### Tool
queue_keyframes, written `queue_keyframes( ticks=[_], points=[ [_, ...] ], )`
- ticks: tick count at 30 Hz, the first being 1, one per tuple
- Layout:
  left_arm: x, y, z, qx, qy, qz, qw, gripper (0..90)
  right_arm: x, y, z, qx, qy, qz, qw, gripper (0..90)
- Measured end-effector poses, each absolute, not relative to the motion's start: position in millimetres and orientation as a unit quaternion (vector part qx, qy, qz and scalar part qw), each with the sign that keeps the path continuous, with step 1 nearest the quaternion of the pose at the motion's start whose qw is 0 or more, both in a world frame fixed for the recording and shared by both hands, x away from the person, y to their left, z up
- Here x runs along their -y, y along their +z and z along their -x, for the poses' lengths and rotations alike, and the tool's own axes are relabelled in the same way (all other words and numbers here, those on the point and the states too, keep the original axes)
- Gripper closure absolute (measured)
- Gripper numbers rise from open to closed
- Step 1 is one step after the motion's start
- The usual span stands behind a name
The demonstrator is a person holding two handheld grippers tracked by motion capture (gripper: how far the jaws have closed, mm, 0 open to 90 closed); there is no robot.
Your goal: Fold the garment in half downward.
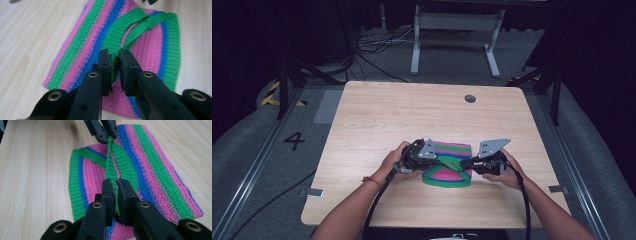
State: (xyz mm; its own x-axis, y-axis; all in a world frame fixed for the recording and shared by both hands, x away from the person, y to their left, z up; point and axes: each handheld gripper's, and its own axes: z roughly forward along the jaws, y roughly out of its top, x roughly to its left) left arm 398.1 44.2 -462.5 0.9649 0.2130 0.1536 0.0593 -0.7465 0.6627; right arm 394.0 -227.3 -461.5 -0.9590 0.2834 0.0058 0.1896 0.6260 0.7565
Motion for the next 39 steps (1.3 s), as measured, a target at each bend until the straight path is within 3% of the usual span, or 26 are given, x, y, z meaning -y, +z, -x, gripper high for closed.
queue_keyframes(
  ticks=[7, 15, 18, 21, 23, 29, 39],
  points=[
    [-39.8, -475.9, -384.7, -0.057, 0.104, -0.942, 0.313, 78.8, 223.5, -472.4, -385.1, -0.908, 0.393, -0.131, 0.059, 72.7],
    [-52.8, -484.8, -390.8, -0.092, 0.114, -0.931, 0.334, 62.8, 221.0, -483.0, -390.3, -0.906, 0.387, -0.155, 0.076, 61.3],
    [-53.8, -486.7, -392.3, -0.105, 0.105, -0.928, 0.341, 59.7, 219.5, -486.2, -394.0, -0.903, 0.389, -0.163, 0.078, 61.8],
    [-54.3, -488.0, -394.0, -0.105, 0.102, -0.927, 0.345, 62.0, 218.1, -491.6, -399.4, -0.903, 0.382, -0.179, 0.081, 67.8],
    [-56.9, -486.8, -394.7, -0.107, 0.106, -0.928, 0.342, 71.0, 217.4, -491.6, -400.4, -0.904, 0.381, -0.175, 0.086, 73.1],
    [-58.4, -482.4, -395.1, -0.101, 0.113, -0.927, 0.342, 84.6, 216.9, -485.9, -397.3, -0.905, 0.383, -0.163, 0.091, 84.7],
    [-62.8, -461.5, -385.8, -0.081, 0.116, -0.916, 0.375, 85.6, 226.7, -460.6, -387.5, -0.893, 0.416, -0.149, 0.088, 85.4]
  ],
)
